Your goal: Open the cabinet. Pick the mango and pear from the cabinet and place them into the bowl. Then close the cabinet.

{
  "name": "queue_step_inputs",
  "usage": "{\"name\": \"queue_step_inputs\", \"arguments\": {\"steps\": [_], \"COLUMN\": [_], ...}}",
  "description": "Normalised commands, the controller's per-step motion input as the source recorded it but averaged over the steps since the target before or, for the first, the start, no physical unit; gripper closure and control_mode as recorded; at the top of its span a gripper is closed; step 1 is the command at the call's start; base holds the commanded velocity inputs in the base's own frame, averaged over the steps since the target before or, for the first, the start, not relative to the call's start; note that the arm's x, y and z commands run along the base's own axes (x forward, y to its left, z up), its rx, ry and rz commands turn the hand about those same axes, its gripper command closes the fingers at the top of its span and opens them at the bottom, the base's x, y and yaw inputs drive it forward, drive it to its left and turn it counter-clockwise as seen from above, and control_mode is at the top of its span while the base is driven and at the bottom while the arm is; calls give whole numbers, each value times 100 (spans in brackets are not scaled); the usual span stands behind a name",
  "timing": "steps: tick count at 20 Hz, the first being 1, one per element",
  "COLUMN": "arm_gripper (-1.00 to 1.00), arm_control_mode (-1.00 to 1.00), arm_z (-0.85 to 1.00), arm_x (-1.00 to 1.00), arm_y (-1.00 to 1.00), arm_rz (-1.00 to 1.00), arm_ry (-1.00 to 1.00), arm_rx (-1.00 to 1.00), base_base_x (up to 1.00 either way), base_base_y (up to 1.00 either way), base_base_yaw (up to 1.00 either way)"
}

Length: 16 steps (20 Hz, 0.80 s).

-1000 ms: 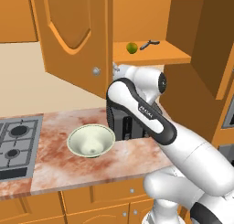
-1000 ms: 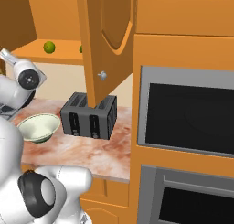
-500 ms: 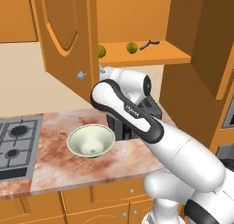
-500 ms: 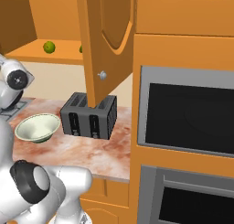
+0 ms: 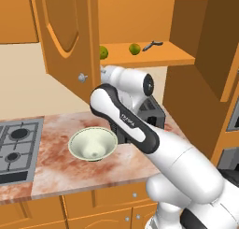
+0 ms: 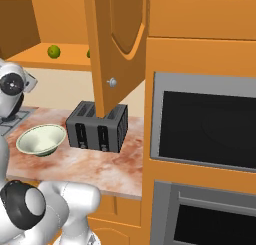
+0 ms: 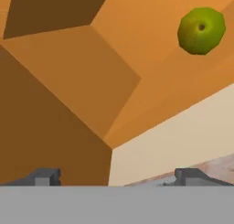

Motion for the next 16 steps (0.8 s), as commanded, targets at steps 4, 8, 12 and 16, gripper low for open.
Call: {"name": "queue_step_inputs", "arguments": {"steps": [4, 8, 12, 16], "arm_gripper": [-100, -100, -100, -100], "arm_control_mode": [-100, -100, -100, -100], "arm_z": [-13, -18, 31, 4], "arm_x": [33, 35, -47, -80], "arm_y": [79, 58, -58, -63], "arm_rz": [0, 0, 0, 0], "arm_ry": [11, 29, 31, 14], "arm_rx": [-24, -25, 0, -7], "base_base_x": [0, 0, 0, 0], "base_base_y": [0, 0, 0, 0], "base_base_yaw": [0, 0, 0, 0]}}
